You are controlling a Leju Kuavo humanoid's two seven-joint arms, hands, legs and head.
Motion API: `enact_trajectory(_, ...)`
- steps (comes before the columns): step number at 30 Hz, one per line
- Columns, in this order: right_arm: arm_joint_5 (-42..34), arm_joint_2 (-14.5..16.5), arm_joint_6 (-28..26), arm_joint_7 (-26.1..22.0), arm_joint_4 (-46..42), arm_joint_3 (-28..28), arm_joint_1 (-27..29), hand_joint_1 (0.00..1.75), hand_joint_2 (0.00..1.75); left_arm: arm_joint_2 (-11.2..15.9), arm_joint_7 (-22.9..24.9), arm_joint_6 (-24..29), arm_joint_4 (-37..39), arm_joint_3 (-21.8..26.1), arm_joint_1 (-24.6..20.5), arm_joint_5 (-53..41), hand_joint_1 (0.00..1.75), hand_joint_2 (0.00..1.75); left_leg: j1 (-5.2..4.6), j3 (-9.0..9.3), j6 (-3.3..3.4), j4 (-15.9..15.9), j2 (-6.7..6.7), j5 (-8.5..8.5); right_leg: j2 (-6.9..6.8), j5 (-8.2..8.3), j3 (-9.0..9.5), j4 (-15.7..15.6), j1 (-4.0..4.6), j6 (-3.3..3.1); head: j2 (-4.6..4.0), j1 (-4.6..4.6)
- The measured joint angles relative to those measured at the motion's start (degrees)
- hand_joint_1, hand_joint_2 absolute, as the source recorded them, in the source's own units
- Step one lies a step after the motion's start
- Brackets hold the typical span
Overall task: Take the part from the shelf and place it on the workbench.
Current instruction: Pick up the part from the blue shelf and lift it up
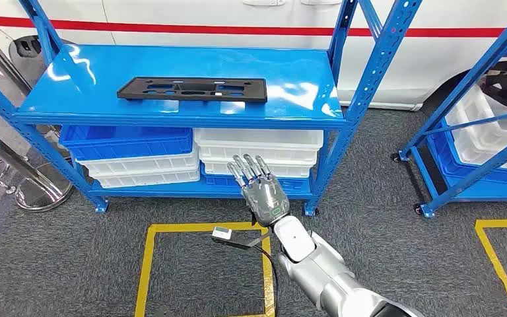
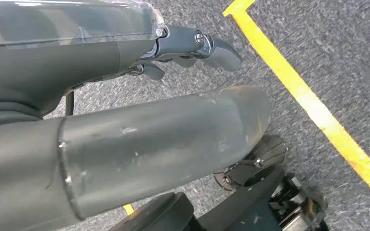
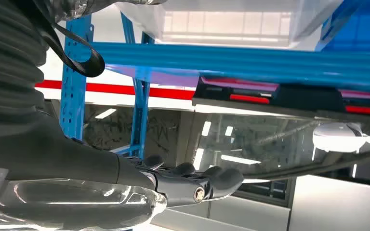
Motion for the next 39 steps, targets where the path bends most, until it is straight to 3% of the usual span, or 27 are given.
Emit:
enact_trajectory(2, 0.01, -0.07, 0.0, 0.02, 0.01, -0.01, 0.19, 0.0, 1.75, 0.0, 0.0, 0.0, 0.0, 0.0, 0.1, -0.01, 0.0, 0.0, -0.01, 0.27, -0.02, 0.02, -0.04, -0.27, 0.0, 0.31, -1.21, 1.24, -0.04, 0.02, 0.0, 0.0)
enact_trajectory(3, 0.01, -0.13, 0.0, 0.03, 0.02, -0.01, 0.31, 0.0, 1.75, 0.0, 0.0, 0.0, 0.0, -0.01, 0.18, -0.01, 0.0, 0.0, -0.03, 0.61, -0.06, 0.03, -0.07, -0.57, -0.01, 1.21, -1.79, 1.24, -0.07, -0.04, 0.0, 0.0)
enact_trajectory(4, 0.01, -0.16, 0.0, 0.04, 0.02, -0.01, 0.37, 0.0, 1.75, -0.01, 0.0, 0.0, 0.0, -0.01, 0.24, -0.02, 0.0, 0.0, -0.03, 1.09, -0.16, 0.04, -0.11, -0.92, -0.01, 3.28, -1.24, -0.97, -0.07, -0.2, 0.0, 0.0)
enact_trajectory(6, 0.01, -0.18, 0.0, 0.05, 0.01, -0.01, 0.33, 0.0, 1.75, -0.13, 0.0, -0.01, 0.02, -0.02, 0.33, -0.02, 0.0, 0.0, -0.05, 2.13, -0.51, 0.02, -0.15, -1.72, -0.07, 7.99, 1.51, -8.47, 0.21, -0.96, -0.01, -0.01)
enact_trajectory(8, 0.01, -0.2, 0.0, 0.05, 0.0, -0.01, 0.28, 0.0, 1.75, -0.3, -0.01, -0.02, 0.05, -0.02, 0.28, -0.02, 0.0, 0.0, -0.06, 2.53, -1.15, -0.06, -0.16, -2.38, -0.14, 9.3, 3.25, -13.3, 0.73, -1.77, -0.01, 0.09)
enact_trajectory(11, 0.01, -0.29, -0.01, 0.05, -0.05, -0.01, 0.32, 0.0, 1.75, -0.34, -0.03, -0.02, 0.07, -0.02, 0.26, -0.02, 0.0, 0.0, -0.15, 2.99, -2.18, 0.59, -0.12, -2.74, -0.05, 8.83, 4.27, -14.38, 0.72, -2.66, 0.0, 0.18)
enact_trajectory(13, 0.01, -0.26, -0.01, 0.05, -0.13, -0.01, 0.17, 0.0, 1.75, -0.34, -0.05, -0.02, 0.07, -0.03, 0.16, -0.01, 0.0, 0.0, -0.07, 1.72, -2.63, 3.99, -0.07, -3.4, 0.03, 8.36, 5.57, -14.8, 0.37, -3.29, 0.0, 0.16)
enact_trajectory(16, 0.01, -0.21, 0.0, 0.05, -0.14, -0.01, 0.19, 0.0, 1.75, -0.37, -0.09, -0.02, 0.07, -0.04, 0.14, -0.02, 0.0, 0.0, 0.08, -4.78, -3.23, 14.09, -0.05, -7.0, 0.0, 7.15, 6.95, -14.94, 0.34, -3.8, 0.0, 0.14)
enact_trajectory(17, 0.01, -0.21, 0.0, 0.05, -0.13, 0.0, 0.3, 0.0, 1.75, -0.36, -0.09, -0.02, 0.07, -0.04, 0.26, -0.02, 0.0, 0.0, 0.11, -6.6, -3.39, 16.01, -0.04, -7.66, 0.06, 6.64, 7.46, -14.9, 0.36, -3.79, 0.0, 0.14)
enact_trajectory(18, 0.01, -0.22, 0.0, 0.05, -0.13, 0.01, 0.4, 0.0, 1.75, -0.36, -0.09, -0.02, 0.07, -0.04, 0.38, -0.02, 0.0, 0.0, 0.11, -7.55, -3.46, 16.04, -0.03, -7.15, 0.15, 6.08, 8.07, -14.84, 0.35, -3.72, 0.0, 0.14)
enact_trajectory(19, 0.01, -0.21, 0.0, 0.05, -0.13, 0.01, 0.44, 0.0, 1.75, -0.34, -0.09, -0.02, 0.07, -0.04, 0.44, -0.02, 0.0, 0.0, 0.11, -7.48, -3.44, 14.05, -0.02, -5.37, 0.23, 5.47, 8.78, -14.79, 0.33, -3.61, 0.0, 0.13)
enact_trajectory(21, 0.01, -0.2, 0.0, 0.07, -0.13, 0.01, 0.44, 0.0, 1.75, -0.28, -0.09, -0.02, 0.07, -0.04, 0.49, -0.01, 0.0, 0.0, 0.03, -5.64, -3.13, 6.73, 0.08, -0.08, 0.28, 4.08, 10.39, -14.66, 0.34, -3.18, 0.0, 0.15)
enact_trajectory(22, 0.01, -0.19, 0.0, 0.09, -0.12, 0.01, 0.39, 0.0, 1.75, -0.25, -0.1, -0.02, 0.07, -0.04, 0.47, -0.01, 0.0, 0.0, -0.1, -4.78, -2.79, 3.76, 0.15, 1.31, 0.29, 3.47, 10.93, -14.63, 0.38, -2.86, 0.0, 0.16)
enact_trajectory(23, 0.01, -0.17, 0.0, 0.11, -0.13, 0.01, 0.35, 0.0, 1.75, -0.22, -0.11, -0.02, 0.07, -0.04, 0.46, -0.01, 0.0, 0.0, -0.27, -4.16, -2.39, 1.88, 0.18, 2.06, 0.29, 2.95, 11.3, -14.72, 0.43, -2.47, 0.0, 0.16)
enact_trajectory(26, 0.01, -0.13, -0.01, 0.13, -0.2, 0.03, 0.28, 0.0, 1.75, -0.22, -0.14, -0.02, 0.07, -0.04, 0.57, 0.0, 0.0, 0.0, -0.36, -2.9, -1.0, 0.67, 0.04, 1.44, 0.26, 2.57, 11.92, -14.34, 0.49, -1.41, 0.0, 0.15)
enact_trajectory(28, 0.01, -0.13, -0.02, 0.16, -0.3, 0.03, 0.14, 0.0, 1.75, -0.23, -0.17, -0.02, 0.07, -0.04, 0.56, 0.0, 0.0, 0.0, -0.2, -1.32, -0.19, 0.11, -0.06, 0.84, 0.12, 2.75, 10.15, -10.44, 0.39, -0.91, 0.0, 0.15)
enact_trajectory(29, 0.01, -0.14, -0.02, 0.19, -0.35, 0.03, 0.12, 0.0, 1.75, -0.24, -0.2, -0.02, 0.07, -0.04, 0.5, 0.0, 0.0, 0.0, -0.15, -0.5, 0.1, -0.11, -0.08, 0.38, 0.04, 2.42, 7.98, -7.07, 0.31, -0.67, 0.0, 0.16)
enact_trajectory(31, 0.01, -0.18, -0.02, 0.36, -0.37, 0.03, 0.3, 0.0, 1.75, -0.23, -0.22, -0.02, 0.07, -0.04, 0.47, 0.0, 0.0, 0.0, -0.17, 1.04, 0.39, -0.25, -0.14, -0.88, 0.0, 0.13, 2.55, -0.45, 0.29, -0.28, 0.0, 0.17)
enact_trajectory(33, 0.01, -0.23, -0.02, 0.6, -0.37, 0.03, 0.58, 0.0, 1.75, -0.22, -0.22, -0.02, 0.07, -0.04, 0.63, 0.0, 0.0, 0.0, -0.2, 3.0, 0.32, -0.29, -0.31, -2.49, -0.01, -2.16, -1.27, 1.33, 0.33, -0.35, 0.0, 0.17)
enact_trajectory(34, 0.01, -0.25, -0.02, 0.69, -0.37, 0.03, 0.65, 0.0, 1.75, -0.22, -0.24, -0.02, 0.07, -0.04, 0.71, 0.0, 0.0, 0.0, -0.25, 4.19, 0.24, -0.3, -0.39, -3.38, 0.0, -1.89, -2.06, -0.16, 0.44, -0.61, 0.0, 0.17)
enact_trajectory(35, 0.01, -0.28, -0.02, 0.74, -0.37, 0.03, 0.68, 0.0, 1.75, -0.25, -0.26, -0.02, 0.07, -0.05, 0.77, 0.0, 0.0, 0.0, -0.35, 5.46, 0.16, -0.33, -0.44, -4.3, 0.01, 0.1, -2.23, -3.02, 0.62, -1.13, 0.0, 0.17)
enact_trajectory(37, 0.01, -0.46, 0.0, 0.78, -0.33, 0.02, 0.83, 0.0, 1.75, -0.46, -0.3, -0.02, 0.16, -0.06, 0.93, 0.02, 0.0, 0.0, -0.45, 7.7, -0.08, -0.46, -0.62, -6.16, 0.23, 8.8, -2.01, -10.04, 1.46, -2.72, 0.0, 0.15)
enact_trajectory(38, 0.01, -0.61, 0.01, 0.78, -0.33, 0.01, 0.96, 0.0, 1.75, -0.57, -0.31, -0.02, 0.23, -0.07, 0.88, 0.04, 0.0, 0.0, -0.47, 8.68, -0.35, -0.72, -0.75, -7.08, 0.39, 12.34, -1.74, -12.34, 1.94, -3.46, 0.0, 0.13)
enact_trajectory(39, 0.01, -0.74, 0.0, 0.79, -0.38, 0.01, 1.06, 0.0, 1.75, -0.67, -0.32, -0.01, 0.31, -0.08, 0.82, 0.08, 0.0, 0.0, -0.49, 9.63, -0.64, -0.84, -0.86, -7.55, 0.55, 14.34, -1.35, -13.72, 2.34, -4.06, 0.0, 0.12)
